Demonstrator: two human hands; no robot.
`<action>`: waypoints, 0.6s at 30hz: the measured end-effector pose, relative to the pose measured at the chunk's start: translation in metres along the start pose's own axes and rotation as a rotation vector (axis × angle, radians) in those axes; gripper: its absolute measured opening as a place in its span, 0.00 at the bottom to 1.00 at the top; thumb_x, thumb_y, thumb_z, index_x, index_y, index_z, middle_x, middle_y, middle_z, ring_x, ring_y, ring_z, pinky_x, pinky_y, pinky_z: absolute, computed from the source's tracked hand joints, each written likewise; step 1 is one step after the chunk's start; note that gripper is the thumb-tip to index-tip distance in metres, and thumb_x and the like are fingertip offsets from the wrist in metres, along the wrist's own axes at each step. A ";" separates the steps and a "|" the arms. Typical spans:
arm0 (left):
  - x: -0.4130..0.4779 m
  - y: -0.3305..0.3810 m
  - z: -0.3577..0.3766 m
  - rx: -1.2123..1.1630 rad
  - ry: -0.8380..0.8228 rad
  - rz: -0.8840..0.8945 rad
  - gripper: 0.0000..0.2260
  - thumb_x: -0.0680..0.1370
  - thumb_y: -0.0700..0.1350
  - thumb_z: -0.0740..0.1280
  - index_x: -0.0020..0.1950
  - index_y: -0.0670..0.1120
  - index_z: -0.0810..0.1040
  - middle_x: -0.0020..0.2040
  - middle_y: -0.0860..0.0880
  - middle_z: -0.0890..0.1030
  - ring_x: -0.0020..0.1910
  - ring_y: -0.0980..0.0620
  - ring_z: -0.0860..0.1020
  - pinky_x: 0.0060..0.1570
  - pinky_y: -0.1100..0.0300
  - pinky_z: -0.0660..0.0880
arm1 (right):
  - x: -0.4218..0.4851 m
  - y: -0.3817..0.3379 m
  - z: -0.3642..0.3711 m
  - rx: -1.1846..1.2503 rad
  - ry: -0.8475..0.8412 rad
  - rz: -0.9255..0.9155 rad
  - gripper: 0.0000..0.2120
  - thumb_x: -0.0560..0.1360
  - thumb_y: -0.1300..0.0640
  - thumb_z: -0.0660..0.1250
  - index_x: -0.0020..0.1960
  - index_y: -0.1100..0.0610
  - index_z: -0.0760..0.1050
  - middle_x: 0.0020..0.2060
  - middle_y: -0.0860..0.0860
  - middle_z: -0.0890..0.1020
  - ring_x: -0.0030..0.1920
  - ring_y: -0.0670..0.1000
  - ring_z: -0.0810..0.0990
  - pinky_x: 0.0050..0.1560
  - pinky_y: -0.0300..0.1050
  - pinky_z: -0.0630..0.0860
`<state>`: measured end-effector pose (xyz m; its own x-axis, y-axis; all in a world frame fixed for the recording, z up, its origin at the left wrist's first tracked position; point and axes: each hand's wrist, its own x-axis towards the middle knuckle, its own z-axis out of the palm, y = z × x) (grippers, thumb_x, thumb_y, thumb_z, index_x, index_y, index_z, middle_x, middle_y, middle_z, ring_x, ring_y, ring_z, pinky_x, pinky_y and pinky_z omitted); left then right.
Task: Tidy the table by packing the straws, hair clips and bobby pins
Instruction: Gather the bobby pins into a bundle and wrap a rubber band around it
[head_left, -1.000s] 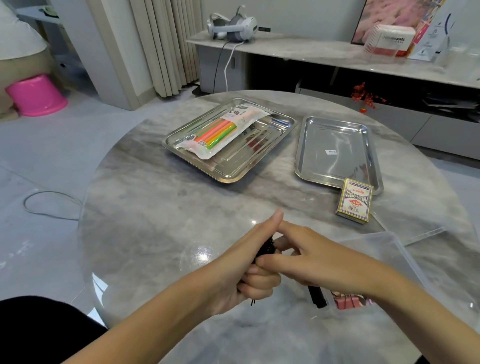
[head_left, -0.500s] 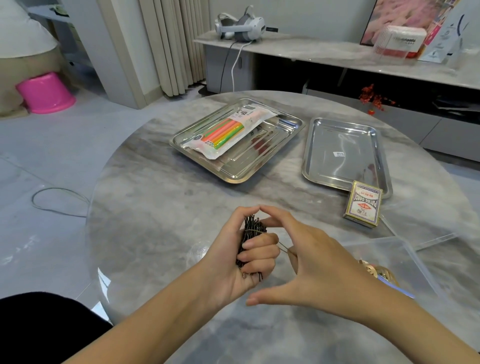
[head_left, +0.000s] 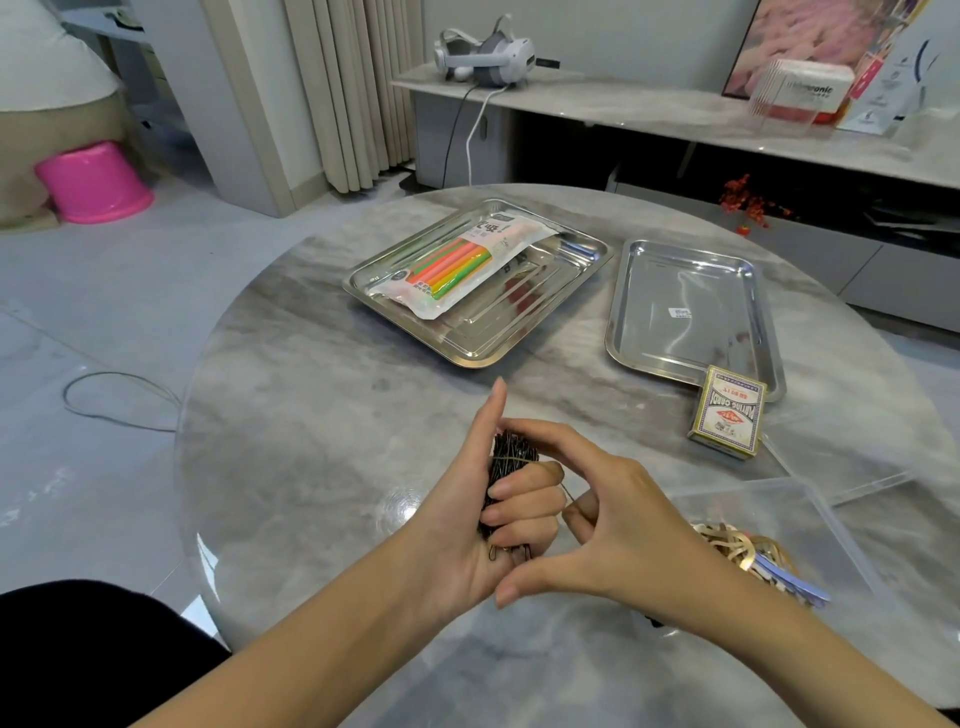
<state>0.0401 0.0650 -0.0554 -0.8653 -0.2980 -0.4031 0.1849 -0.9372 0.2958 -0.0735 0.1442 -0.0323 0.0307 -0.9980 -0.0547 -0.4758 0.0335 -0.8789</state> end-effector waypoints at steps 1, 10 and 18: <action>0.000 0.001 -0.002 -0.002 0.013 -0.006 0.26 0.64 0.64 0.71 0.46 0.54 0.59 0.22 0.53 0.52 0.14 0.57 0.58 0.12 0.67 0.56 | 0.000 -0.001 0.000 -0.012 0.013 -0.008 0.46 0.54 0.54 0.84 0.67 0.41 0.68 0.47 0.40 0.81 0.24 0.41 0.69 0.28 0.27 0.62; -0.004 -0.002 -0.001 0.256 0.177 0.067 0.34 0.63 0.71 0.66 0.51 0.42 0.76 0.18 0.52 0.55 0.14 0.57 0.54 0.16 0.69 0.48 | -0.003 0.005 0.010 -0.309 0.074 -0.132 0.32 0.62 0.38 0.74 0.62 0.40 0.66 0.47 0.31 0.77 0.41 0.38 0.76 0.37 0.29 0.68; -0.003 -0.005 -0.002 0.185 0.228 0.070 0.34 0.67 0.68 0.65 0.60 0.43 0.80 0.19 0.54 0.55 0.17 0.57 0.56 0.23 0.66 0.61 | 0.002 0.011 0.010 -0.519 0.024 -0.179 0.27 0.68 0.29 0.61 0.63 0.37 0.61 0.53 0.31 0.77 0.45 0.39 0.79 0.38 0.36 0.74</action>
<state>0.0426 0.0698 -0.0572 -0.7228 -0.4133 -0.5538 0.1344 -0.8702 0.4739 -0.0697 0.1436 -0.0473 0.1338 -0.9868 0.0909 -0.8361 -0.1616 -0.5242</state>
